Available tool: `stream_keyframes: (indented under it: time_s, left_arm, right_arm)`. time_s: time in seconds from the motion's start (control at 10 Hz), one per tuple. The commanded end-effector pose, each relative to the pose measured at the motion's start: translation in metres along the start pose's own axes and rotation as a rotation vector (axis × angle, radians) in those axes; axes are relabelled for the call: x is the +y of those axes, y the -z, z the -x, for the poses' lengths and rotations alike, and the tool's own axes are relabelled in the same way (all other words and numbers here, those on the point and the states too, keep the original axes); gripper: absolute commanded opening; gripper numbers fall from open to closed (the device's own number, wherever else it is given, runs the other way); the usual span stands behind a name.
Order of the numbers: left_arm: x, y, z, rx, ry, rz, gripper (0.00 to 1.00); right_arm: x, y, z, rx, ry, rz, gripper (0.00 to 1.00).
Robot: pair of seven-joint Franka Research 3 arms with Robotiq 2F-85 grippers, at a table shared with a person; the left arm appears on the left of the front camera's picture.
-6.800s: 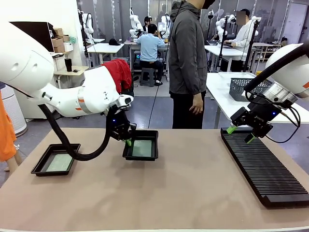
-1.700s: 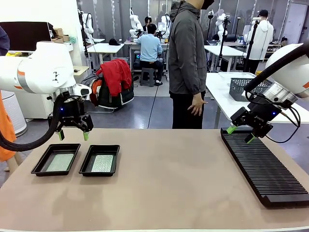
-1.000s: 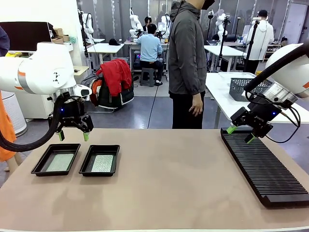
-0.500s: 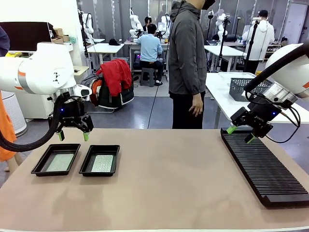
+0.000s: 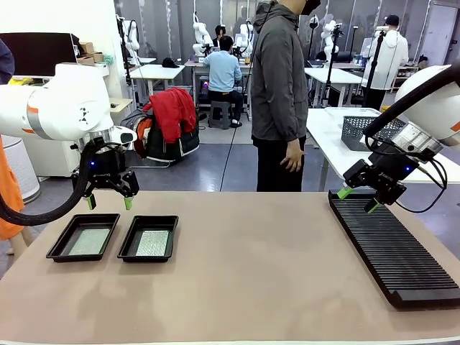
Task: Inspect and transfer BCBs to ESD trays.
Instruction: Pick up the ESD tray and place it on the left side of the table.
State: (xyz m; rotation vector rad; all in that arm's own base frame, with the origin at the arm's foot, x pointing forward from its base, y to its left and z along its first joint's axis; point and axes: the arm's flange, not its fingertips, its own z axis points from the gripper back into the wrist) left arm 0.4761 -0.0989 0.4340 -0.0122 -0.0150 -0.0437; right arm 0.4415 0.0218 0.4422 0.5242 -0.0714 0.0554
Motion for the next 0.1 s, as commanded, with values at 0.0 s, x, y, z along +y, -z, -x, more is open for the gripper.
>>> stream_keyframes:
  time_s: [0.0]
  left_arm:
    - [-0.0002, -0.0004, -0.0017, -0.005, -0.001, 0.001, 1.0]
  right_arm:
    - [0.0019, -0.0003, 0.0007, -0.002, 0.022, 0.008, 1.0]
